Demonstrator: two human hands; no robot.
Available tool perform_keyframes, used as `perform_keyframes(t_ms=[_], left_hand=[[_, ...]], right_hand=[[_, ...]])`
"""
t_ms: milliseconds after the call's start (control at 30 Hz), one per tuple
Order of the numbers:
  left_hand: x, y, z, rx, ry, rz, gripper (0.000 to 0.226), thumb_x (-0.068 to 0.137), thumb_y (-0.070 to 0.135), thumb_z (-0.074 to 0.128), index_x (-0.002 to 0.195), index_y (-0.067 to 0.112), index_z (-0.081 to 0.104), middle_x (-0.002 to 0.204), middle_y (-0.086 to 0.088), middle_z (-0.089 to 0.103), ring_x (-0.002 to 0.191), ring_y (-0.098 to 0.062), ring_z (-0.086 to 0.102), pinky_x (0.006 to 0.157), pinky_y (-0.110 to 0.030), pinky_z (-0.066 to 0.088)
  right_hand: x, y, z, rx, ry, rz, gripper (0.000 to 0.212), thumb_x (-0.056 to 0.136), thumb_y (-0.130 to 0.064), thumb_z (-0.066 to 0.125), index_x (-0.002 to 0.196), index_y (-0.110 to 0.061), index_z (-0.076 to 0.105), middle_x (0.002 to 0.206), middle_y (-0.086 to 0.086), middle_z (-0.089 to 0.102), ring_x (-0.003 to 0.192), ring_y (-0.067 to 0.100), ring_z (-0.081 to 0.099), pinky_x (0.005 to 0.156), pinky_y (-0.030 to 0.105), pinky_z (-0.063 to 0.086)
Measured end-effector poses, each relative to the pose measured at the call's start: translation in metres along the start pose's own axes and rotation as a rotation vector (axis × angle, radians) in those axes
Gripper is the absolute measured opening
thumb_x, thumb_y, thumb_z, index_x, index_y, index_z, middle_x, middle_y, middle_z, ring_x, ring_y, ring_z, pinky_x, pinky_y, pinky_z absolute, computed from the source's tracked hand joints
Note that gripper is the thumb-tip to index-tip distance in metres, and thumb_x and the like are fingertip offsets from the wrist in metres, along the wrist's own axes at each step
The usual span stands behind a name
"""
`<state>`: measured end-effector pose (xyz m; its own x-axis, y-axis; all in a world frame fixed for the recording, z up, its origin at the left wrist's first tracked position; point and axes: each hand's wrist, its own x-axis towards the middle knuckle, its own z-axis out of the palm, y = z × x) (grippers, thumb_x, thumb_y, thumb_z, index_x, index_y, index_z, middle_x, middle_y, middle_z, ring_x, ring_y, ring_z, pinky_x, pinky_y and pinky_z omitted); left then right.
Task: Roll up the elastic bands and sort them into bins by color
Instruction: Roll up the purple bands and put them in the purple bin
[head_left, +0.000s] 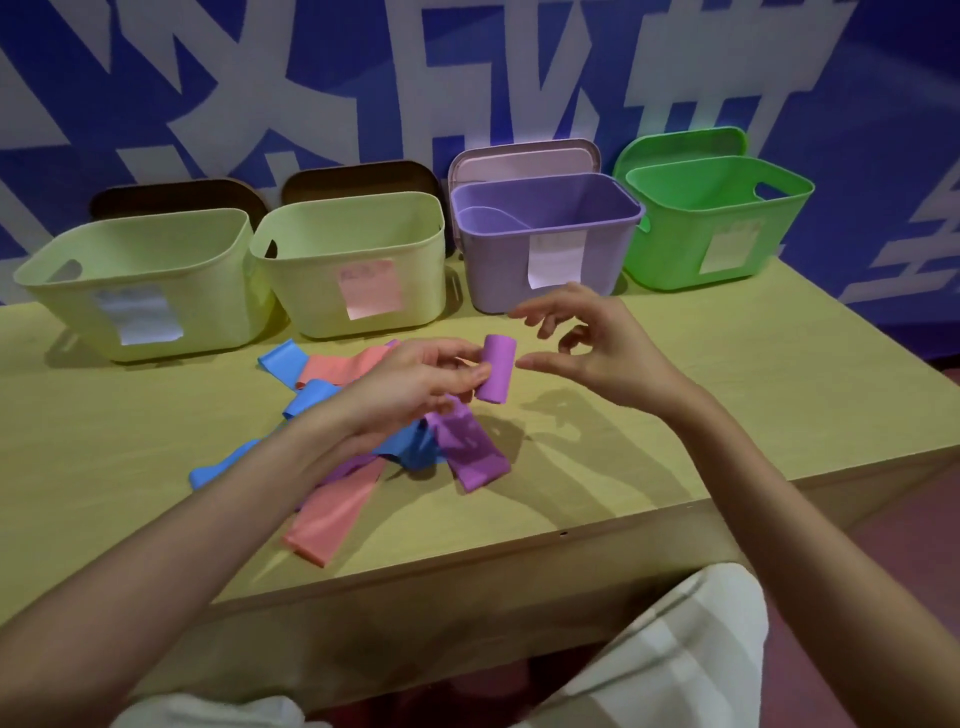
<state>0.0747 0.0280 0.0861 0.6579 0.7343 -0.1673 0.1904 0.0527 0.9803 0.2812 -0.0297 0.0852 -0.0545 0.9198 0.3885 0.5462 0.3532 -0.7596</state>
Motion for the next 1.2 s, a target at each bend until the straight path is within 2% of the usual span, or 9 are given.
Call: perform_keyframes(t_ms=[67, 233, 367, 467, 633, 733, 833, 933, 1200], left_hand=[[0.014, 0.009, -0.003, -0.039, 0.046, -0.014, 0.013, 0.087, 0.005, 0.059, 0.099, 0.010, 0.063, 0.075, -0.004, 0.058, 0.062, -0.010, 0.050, 0.050, -0.012, 0.036], [0.065, 0.034, -0.016, 0.036, 0.109, 0.037, 0.006, 0.089, 0.008, 0.061, 0.093, 0.011, 0.064, 0.066, 0.005, 0.058, 0.058, -0.004, 0.048, 0.055, -0.018, 0.029], [0.112, 0.062, -0.018, 0.013, 0.126, 0.061, 0.009, 0.089, 0.003, 0.059, 0.085, 0.011, 0.062, 0.064, 0.001, 0.053, 0.059, -0.007, 0.042, 0.055, -0.020, 0.024], [0.151, 0.081, -0.019, 0.076, 0.117, 0.085, 0.008, 0.090, 0.004, 0.060, 0.085, 0.010, 0.062, 0.066, -0.004, 0.054, 0.064, -0.012, 0.048, 0.063, -0.023, 0.033], [0.221, 0.109, -0.025, 0.168, 0.135, 0.055, 0.009, 0.089, 0.003, 0.061, 0.097, 0.006, 0.062, 0.093, -0.017, 0.066, 0.089, -0.026, 0.064, 0.085, -0.029, 0.053], [0.268, 0.110, -0.030, 0.182, 0.114, -0.031, 0.004, 0.089, 0.002, 0.061, 0.093, 0.002, 0.062, 0.077, -0.013, 0.064, 0.072, -0.019, 0.063, 0.067, -0.020, 0.055], [0.311, 0.099, -0.030, 0.182, 0.078, -0.208, 0.024, 0.092, 0.002, 0.057, 0.068, 0.003, 0.059, 0.049, -0.006, 0.051, 0.045, -0.014, 0.054, 0.059, -0.021, 0.053], [0.335, 0.088, -0.027, 0.190, 0.067, -0.321, 0.018, 0.088, -0.002, 0.055, 0.071, -0.002, 0.062, 0.059, -0.015, 0.060, 0.051, -0.020, 0.058, 0.056, -0.024, 0.054], [0.382, 0.060, -0.008, 0.394, 0.036, -0.420, 0.015, 0.083, -0.006, 0.055, 0.069, -0.006, 0.062, 0.047, -0.016, 0.058, 0.041, -0.022, 0.059, 0.051, -0.028, 0.056]], right_hand=[[0.009, 0.006, -0.008, -0.023, 0.065, 0.006, 0.037, 0.078, -0.015, 0.078, 0.113, -0.017, 0.066, 0.101, 0.007, 0.059, 0.087, 0.012, 0.058, 0.072, 0.031, 0.052], [0.037, 0.038, -0.037, -0.108, 0.189, 0.029, 0.027, 0.087, -0.012, 0.069, 0.114, -0.010, 0.066, 0.101, 0.011, 0.062, 0.087, 0.014, 0.062, 0.076, 0.016, 0.048], [0.062, 0.070, -0.052, -0.126, 0.240, 0.086, 0.024, 0.088, -0.010, 0.067, 0.113, -0.008, 0.067, 0.101, 0.013, 0.065, 0.089, 0.018, 0.062, 0.075, 0.019, 0.049], [0.085, 0.093, -0.063, -0.150, 0.276, 0.090, 0.021, 0.087, -0.008, 0.067, 0.108, -0.006, 0.068, 0.098, 0.014, 0.065, 0.089, 0.024, 0.062, 0.073, 0.022, 0.048], [0.136, 0.124, -0.088, -0.208, 0.391, 0.083, 0.018, 0.087, -0.014, 0.066, 0.104, -0.007, 0.069, 0.092, 0.015, 0.066, 0.084, 0.027, 0.062, 0.075, 0.039, 0.051], [0.169, 0.139, -0.099, -0.259, 0.391, 0.100, 0.016, 0.088, -0.013, 0.065, 0.103, -0.008, 0.068, 0.092, 0.015, 0.065, 0.082, 0.026, 0.061, 0.077, 0.042, 0.052], [0.198, 0.153, -0.108, -0.340, 0.359, 0.119, 0.018, 0.090, -0.013, 0.064, 0.106, -0.006, 0.067, 0.098, 0.015, 0.063, 0.085, 0.023, 0.059, 0.081, 0.031, 0.049], [0.214, 0.162, -0.116, -0.423, 0.341, 0.127, 0.024, 0.094, -0.017, 0.059, 0.112, -0.004, 0.065, 0.102, 0.013, 0.061, 0.095, 0.022, 0.057, 0.083, 0.022, 0.040], [0.219, 0.193, -0.122, -0.554, 0.176, 0.193, 0.033, 0.098, -0.025, 0.050, 0.122, -0.004, 0.059, 0.119, 0.016, 0.058, 0.111, 0.031, 0.054, 0.098, 0.037, 0.039]])
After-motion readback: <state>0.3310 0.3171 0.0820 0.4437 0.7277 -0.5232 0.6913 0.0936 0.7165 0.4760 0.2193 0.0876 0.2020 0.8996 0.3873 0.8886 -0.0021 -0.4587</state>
